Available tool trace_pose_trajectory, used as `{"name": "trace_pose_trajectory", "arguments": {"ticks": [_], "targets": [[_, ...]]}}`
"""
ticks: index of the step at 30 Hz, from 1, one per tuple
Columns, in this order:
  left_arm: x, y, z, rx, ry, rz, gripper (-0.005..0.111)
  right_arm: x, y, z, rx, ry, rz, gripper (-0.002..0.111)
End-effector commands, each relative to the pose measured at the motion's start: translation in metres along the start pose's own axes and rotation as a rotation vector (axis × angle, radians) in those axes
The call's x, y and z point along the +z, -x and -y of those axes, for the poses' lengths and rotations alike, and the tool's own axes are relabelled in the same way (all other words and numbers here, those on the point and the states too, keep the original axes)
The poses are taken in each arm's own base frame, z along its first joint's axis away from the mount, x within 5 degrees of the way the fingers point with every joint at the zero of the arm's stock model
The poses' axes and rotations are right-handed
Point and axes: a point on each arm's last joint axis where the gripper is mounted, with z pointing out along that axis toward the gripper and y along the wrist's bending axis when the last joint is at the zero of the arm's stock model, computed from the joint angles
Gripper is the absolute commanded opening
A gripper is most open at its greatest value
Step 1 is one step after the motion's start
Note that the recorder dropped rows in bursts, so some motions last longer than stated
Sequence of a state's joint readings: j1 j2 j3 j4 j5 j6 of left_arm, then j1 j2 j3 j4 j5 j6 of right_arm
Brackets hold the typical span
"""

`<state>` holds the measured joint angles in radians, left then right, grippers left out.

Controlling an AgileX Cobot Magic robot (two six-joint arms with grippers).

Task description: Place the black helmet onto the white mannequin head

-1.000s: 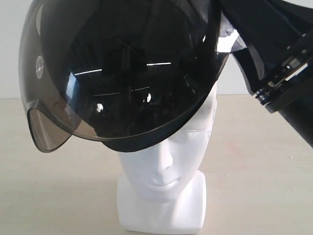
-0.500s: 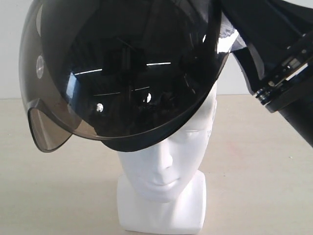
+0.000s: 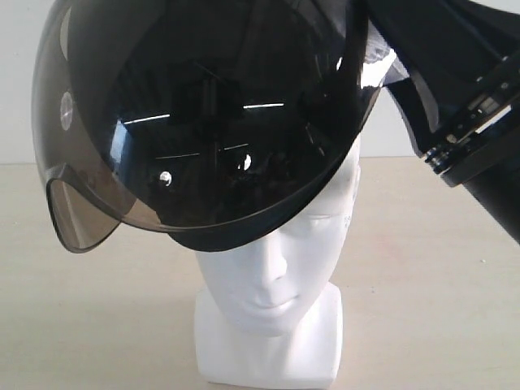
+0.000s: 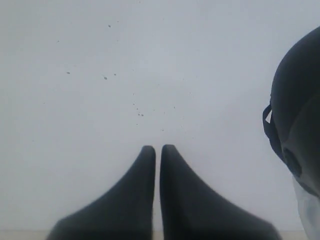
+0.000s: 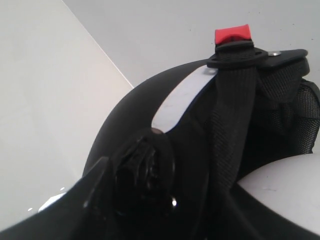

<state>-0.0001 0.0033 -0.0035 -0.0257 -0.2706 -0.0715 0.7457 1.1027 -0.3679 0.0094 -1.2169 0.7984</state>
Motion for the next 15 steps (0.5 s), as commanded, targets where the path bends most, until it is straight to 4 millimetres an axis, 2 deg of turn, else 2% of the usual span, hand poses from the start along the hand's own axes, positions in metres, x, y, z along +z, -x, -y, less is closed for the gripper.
{"name": "trace_pose_trajectory", "arguments": {"ticks": [1,10,15], "targets": [[-0.001,0.003,0.0,-0.098,0.001,0.043,0.004,-0.003,0.011,0.007,-0.078,-0.077,0.085,0.0],[-0.002,0.017,0.001,-0.102,-0.016,0.194,0.004,-0.003,0.011,0.007,-0.078,-0.077,0.085,0.0],[-0.003,0.019,0.001,-0.102,-0.019,0.218,0.004,-0.003,0.011,0.007,-0.078,-0.076,0.084,0.0]]}}
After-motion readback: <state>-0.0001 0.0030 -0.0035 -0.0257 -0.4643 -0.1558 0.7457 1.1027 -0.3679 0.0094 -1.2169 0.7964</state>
